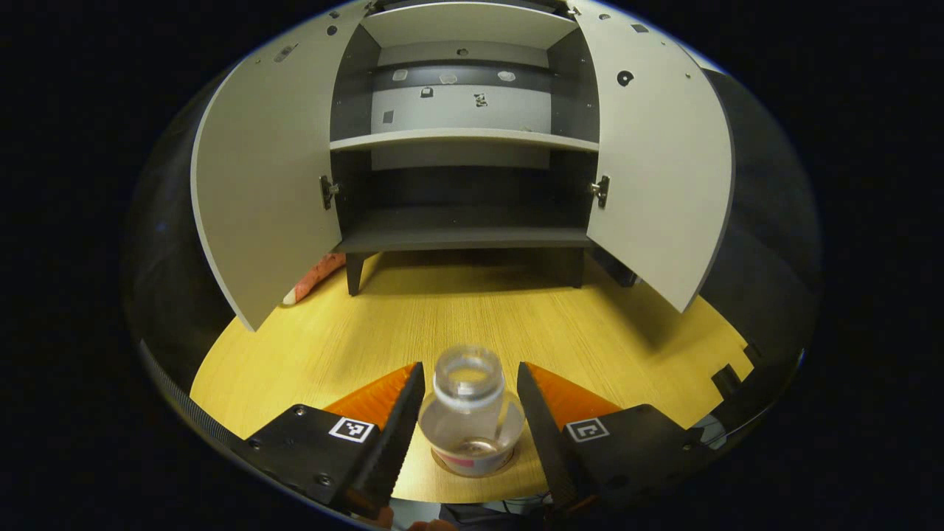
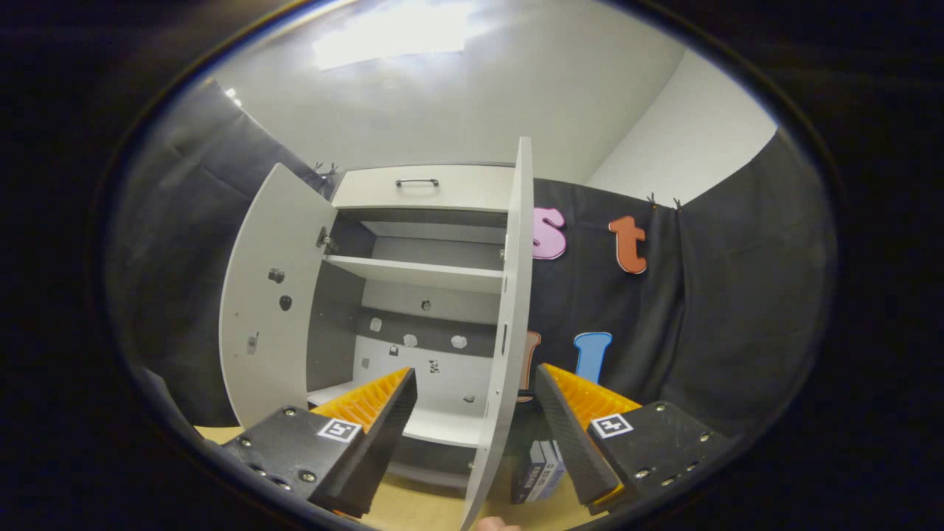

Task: Grasp the bottle in the cabinet with the left hand and place it on the coaster, then close the right door with the right hand and the left door with the left hand.

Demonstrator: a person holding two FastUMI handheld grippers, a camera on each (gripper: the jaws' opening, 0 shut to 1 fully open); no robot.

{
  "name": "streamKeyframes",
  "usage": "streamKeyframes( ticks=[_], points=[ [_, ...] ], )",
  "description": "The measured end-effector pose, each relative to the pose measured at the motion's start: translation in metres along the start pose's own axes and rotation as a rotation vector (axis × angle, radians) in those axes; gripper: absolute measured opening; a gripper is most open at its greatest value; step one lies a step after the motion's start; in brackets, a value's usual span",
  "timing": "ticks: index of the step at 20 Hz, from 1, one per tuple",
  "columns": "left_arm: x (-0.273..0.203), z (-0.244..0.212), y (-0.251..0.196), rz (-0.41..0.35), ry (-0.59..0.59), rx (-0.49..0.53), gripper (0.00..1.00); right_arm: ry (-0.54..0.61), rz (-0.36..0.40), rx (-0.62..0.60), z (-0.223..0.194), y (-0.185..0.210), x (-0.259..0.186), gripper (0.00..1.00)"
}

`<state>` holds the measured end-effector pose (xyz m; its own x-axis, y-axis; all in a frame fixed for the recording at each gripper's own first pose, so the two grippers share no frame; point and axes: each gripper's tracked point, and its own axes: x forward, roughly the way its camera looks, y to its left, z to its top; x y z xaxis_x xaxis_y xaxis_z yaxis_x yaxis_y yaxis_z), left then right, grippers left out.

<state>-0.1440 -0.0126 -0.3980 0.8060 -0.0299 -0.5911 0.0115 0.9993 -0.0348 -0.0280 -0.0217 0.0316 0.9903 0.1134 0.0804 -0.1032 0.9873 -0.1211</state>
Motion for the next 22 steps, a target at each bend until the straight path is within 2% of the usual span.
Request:
streamKeyframes(
  ticks=[4,10,13,15,16,17,18,19,22],
  points=[
    [-0.008,0.034,0.001,0.004,-0.054,0.016,0.8,0.002,-0.014,0.004,-0.001,-0.006,0.001,0.97],
    [-0.025,0.111,0.001,0.016,-0.2,0.046,0.79,0.008,-0.048,0.004,-0.006,-0.021,0.002,0.94],
    [-0.037,0.154,-0.001,0.018,-0.266,0.023,0.8,0.015,-0.072,0.002,-0.01,-0.031,0.002,0.94],
    [-0.048,0.185,0.002,0.029,-0.313,0.007,0.81,0.021,-0.089,-0.001,-0.014,-0.038,0.002,0.97],
    [-0.053,0.201,0.005,0.04,-0.337,0.001,0.83,0.025,-0.098,-0.002,-0.016,-0.041,0.004,0.97],
    [-0.059,0.217,0.008,0.052,-0.361,-0.004,0.9,0.029,-0.105,-0.003,-0.018,-0.045,0.004,0.97],
    [-0.066,0.232,0.011,0.065,-0.386,-0.011,0.92,0.033,-0.112,-0.003,-0.02,-0.048,0.004,0.97],
    [-0.073,0.247,0.014,0.071,-0.41,-0.026,0.9,0.037,-0.118,-0.003,-0.021,-0.05,0.005,0.97],
    [-0.093,0.279,0.022,0.073,-0.458,-0.106,0.93,0.043,-0.142,-0.014,-0.025,-0.06,0.008,0.97]
  ],
)
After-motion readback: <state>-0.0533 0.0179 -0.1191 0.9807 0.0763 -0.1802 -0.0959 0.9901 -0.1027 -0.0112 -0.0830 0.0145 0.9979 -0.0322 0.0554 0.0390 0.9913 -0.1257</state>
